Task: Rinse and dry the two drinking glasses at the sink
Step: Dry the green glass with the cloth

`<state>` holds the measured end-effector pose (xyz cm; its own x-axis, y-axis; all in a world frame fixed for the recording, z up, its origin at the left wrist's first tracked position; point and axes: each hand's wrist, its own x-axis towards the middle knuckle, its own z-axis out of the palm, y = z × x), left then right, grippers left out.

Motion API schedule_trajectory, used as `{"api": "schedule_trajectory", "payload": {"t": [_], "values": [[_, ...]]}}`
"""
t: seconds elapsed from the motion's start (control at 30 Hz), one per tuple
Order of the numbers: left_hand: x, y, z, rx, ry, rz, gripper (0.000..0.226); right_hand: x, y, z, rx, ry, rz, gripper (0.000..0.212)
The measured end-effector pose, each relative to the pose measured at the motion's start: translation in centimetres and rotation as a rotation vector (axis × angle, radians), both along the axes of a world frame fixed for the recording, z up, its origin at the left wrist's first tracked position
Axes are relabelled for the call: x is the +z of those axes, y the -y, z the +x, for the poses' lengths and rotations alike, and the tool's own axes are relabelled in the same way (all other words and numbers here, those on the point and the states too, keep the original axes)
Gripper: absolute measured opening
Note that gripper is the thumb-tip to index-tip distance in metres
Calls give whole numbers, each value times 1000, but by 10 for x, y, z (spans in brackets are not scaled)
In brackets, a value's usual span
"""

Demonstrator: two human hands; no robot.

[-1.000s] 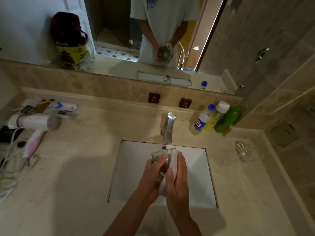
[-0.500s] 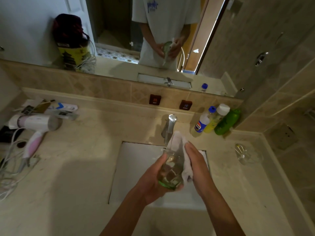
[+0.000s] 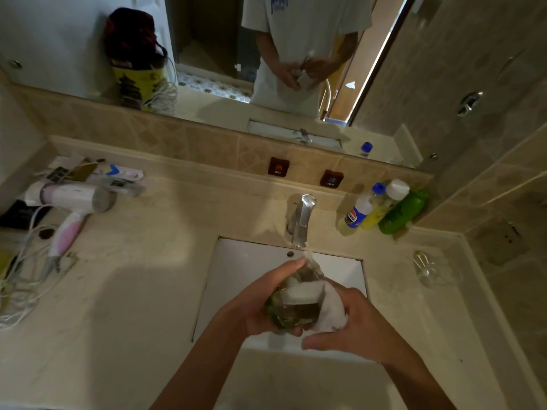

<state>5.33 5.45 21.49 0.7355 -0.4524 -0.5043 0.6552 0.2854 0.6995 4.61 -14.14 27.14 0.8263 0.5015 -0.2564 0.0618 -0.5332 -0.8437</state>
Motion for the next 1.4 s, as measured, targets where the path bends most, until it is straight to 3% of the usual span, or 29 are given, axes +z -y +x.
{"api": "schedule_trajectory", "payload": {"t": [0.2,0.27,0.37,0.47,0.53,0.6,0.7,0.83,0.93,1.0,1.13,1.2,1.23,1.3,1.33,1.4], "values": [[14,0,9,-206,10,131,82,0,-1,8,126,-78,-159,41],[14,2,12,-223,49,168,82,-3,-1,9,139,-127,-99,30],[18,6,15,-247,128,246,68,-8,0,11,88,-239,59,31],[24,10,18,-245,236,514,57,-12,-1,9,-32,-417,189,34],[19,11,20,-217,276,586,57,-16,-2,8,-120,-439,220,33],[15,8,21,-172,250,517,63,-18,-5,5,-169,-378,205,32],[9,-1,19,-51,44,299,79,-24,-11,1,-245,-226,138,37],[7,-4,7,30,-85,206,72,-33,-24,-6,-248,-10,132,51],[6,0,2,67,-3,342,61,-37,-29,-11,-253,75,17,39],[4,2,1,120,57,427,51,-38,-30,-8,-305,-61,45,31],[-12,4,-8,298,526,488,29,-29,-27,1,-288,-429,316,33],[-12,1,-9,284,650,489,24,-25,-28,-1,-277,-490,403,37],[-12,1,-7,275,628,489,25,-28,-30,-1,-321,-480,380,48],[-6,-1,-3,227,408,471,38,-38,-33,-2,-443,-340,225,80],[-3,-2,-2,190,255,423,49,-41,-35,-3,-437,-254,149,84],[-4,-6,-2,126,39,243,68,-41,-40,-7,-352,-99,35,58]]}}
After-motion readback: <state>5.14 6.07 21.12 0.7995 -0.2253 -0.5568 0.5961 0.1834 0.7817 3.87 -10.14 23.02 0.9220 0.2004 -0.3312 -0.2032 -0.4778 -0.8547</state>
